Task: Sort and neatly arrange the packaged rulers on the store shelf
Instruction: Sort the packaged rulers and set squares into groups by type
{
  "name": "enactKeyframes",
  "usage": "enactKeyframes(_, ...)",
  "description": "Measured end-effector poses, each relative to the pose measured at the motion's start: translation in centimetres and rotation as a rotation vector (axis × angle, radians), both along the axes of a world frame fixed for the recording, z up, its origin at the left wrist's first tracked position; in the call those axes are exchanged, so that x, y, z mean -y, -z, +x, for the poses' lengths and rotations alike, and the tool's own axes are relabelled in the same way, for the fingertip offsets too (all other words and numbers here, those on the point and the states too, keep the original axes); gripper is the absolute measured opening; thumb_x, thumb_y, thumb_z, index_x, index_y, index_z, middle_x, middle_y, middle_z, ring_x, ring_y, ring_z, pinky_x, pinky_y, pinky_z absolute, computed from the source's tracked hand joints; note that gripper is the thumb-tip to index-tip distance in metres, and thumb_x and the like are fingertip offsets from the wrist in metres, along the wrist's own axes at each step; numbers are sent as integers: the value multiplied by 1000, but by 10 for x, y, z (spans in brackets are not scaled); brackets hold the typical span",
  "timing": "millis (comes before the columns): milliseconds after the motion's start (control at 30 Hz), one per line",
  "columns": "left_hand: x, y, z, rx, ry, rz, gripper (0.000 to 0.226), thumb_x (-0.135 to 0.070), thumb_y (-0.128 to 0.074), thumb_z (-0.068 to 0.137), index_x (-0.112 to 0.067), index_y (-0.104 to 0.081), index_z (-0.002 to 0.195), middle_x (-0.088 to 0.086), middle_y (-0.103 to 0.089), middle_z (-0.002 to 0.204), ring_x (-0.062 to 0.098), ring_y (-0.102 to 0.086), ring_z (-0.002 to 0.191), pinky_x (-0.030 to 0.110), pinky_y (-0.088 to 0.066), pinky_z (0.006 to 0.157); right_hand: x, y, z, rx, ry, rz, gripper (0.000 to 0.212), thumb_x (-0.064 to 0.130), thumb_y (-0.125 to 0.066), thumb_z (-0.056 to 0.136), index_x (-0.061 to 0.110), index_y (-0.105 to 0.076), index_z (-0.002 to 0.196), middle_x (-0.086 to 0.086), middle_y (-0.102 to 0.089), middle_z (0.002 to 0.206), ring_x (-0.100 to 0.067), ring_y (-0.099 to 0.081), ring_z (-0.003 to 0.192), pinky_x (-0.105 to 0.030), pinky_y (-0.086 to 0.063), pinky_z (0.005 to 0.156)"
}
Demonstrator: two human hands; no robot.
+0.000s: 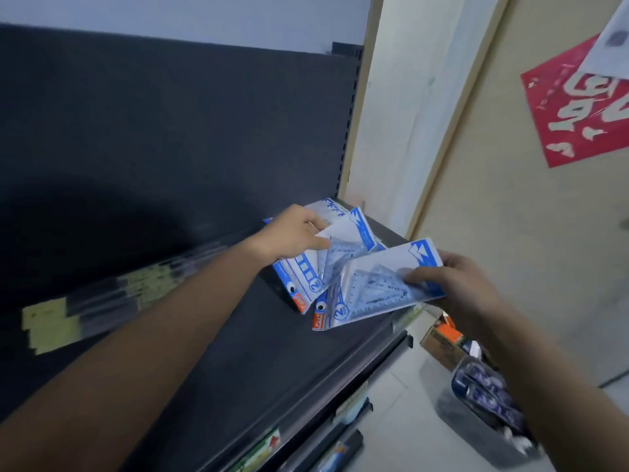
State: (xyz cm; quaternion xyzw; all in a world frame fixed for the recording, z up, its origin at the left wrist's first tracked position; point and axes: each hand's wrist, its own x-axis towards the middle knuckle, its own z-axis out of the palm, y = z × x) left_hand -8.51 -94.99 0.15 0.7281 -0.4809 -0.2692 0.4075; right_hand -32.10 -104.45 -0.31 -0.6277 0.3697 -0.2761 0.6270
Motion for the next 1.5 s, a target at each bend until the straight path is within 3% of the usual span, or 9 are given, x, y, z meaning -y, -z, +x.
enactKeyframes(300,82,24,5,207,72,186,18,-5,-73,80,-18,-67,93,-3,-69,82,8,-64,71,12,-49,58,97,9,36,19,-383,138,25,-8,-63,70,-3,-67,94,-14,-73,84,-23,-70,70,-23,-54,55)
enactKeyframes(433,90,26,4,350,-28,154,14,-7,-71,81,-18,-69,89,-11,-63,80,8,-62,77,10,-43,60,137,12,54,145,-544,255,21,-5,-60,63,7,-72,74,-11,-73,78,-21,-71,68,-24,-54,50)
enactKeyframes(600,72,20,-16,-34,-222,32,13,-20,-58,95,-20,-71,96,-7,-72,95,5,-65,83,17,-49,72,161,27,76,169,-636,308,29,-14,-49,76,2,-71,87,-19,-70,92,-33,-69,79,-41,-59,63)
enactKeyframes(700,59,11,-29,-305,-463,-105,28,-26,-46,101,-13,-70,96,4,-71,99,16,-63,83,28,-49,77,162,42,74,116,-532,-11,24,-12,-57,73,4,-65,89,-3,-71,81,-18,-68,76,-29,-54,62)
enactKeyframes(800,47,10,-46,-26,-512,45,22,-40,-64,89,-24,-68,103,-8,-68,109,4,-61,95,16,-44,81,156,51,63,55,-512,-400,39,-4,-66,71,17,-58,104,8,-67,97,-6,-63,88,-18,-49,66)
enactKeyframes(933,45,23,-74,377,-317,550,84,-59,-70,75,-36,-33,147,-13,-27,154,6,-21,142,23,-18,112,150,53,54,-114,-670,-737,88,11,-74,68,24,-28,142,-3,-35,141,-19,-36,128,-39,-37,107)
enactKeyframes(1100,43,41,-74,338,-321,585,86,-65,-55,83,-46,-6,151,-16,7,160,2,7,146,33,0,119,156,51,69,-323,-898,-925,56,26,-62,84,22,-43,137,-1,-45,138,-20,-42,125,-32,-35,104)
enactKeyframes(1300,53,51,-50,304,-417,532,86,-64,-58,83,-47,-7,151,-18,7,160,4,8,147,22,1,108,162,50,102,-362,-909,-1023,49,27,-51,90,23,-40,137,2,-42,144,-20,-38,130,-34,-25,109)
enactKeyframes(1500,58,54,-43,360,-505,406,88,-58,-65,80,-45,-14,151,-15,4,161,5,7,148,35,-1,121,163,52,118,-447,-854,-1140,55,38,-48,89,27,-34,141,0,-34,150,-22,-30,138,-44,-16,116)
